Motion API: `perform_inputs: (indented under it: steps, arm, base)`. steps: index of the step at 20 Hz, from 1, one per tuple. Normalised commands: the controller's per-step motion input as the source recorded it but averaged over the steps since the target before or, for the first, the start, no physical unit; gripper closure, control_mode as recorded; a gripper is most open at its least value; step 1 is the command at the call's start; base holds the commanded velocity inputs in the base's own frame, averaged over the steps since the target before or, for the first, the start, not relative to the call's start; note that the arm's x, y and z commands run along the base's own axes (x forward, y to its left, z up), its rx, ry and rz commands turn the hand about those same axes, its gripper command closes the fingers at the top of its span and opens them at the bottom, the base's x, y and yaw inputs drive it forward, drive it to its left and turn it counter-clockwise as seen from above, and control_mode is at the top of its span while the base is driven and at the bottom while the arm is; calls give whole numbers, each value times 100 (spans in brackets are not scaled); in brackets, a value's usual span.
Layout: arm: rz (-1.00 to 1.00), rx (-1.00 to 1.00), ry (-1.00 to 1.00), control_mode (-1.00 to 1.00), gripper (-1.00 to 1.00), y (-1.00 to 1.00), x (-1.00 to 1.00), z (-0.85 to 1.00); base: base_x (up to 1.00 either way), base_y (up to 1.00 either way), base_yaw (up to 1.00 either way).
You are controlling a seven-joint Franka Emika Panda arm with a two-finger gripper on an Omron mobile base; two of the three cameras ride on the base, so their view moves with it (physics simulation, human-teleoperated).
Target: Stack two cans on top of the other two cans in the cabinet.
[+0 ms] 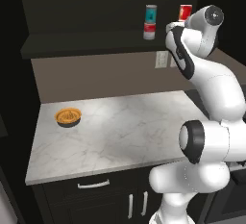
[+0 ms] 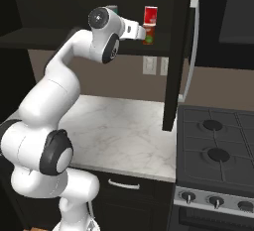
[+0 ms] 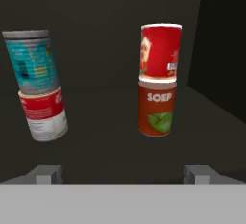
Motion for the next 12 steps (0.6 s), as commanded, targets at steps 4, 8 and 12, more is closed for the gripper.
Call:
perform_inputs:
  steps: [4, 8, 12]
  arm:
    - [0, 0, 0, -100, -100, 35, -72, -18]
    - [0, 0, 0, -100, -100, 28, -72, -16]
    - [0, 0, 0, -100, -100, 25, -78, -13]
  base:
    - [0, 0, 0]
    - [0, 0, 0]
    - [0, 0, 0]
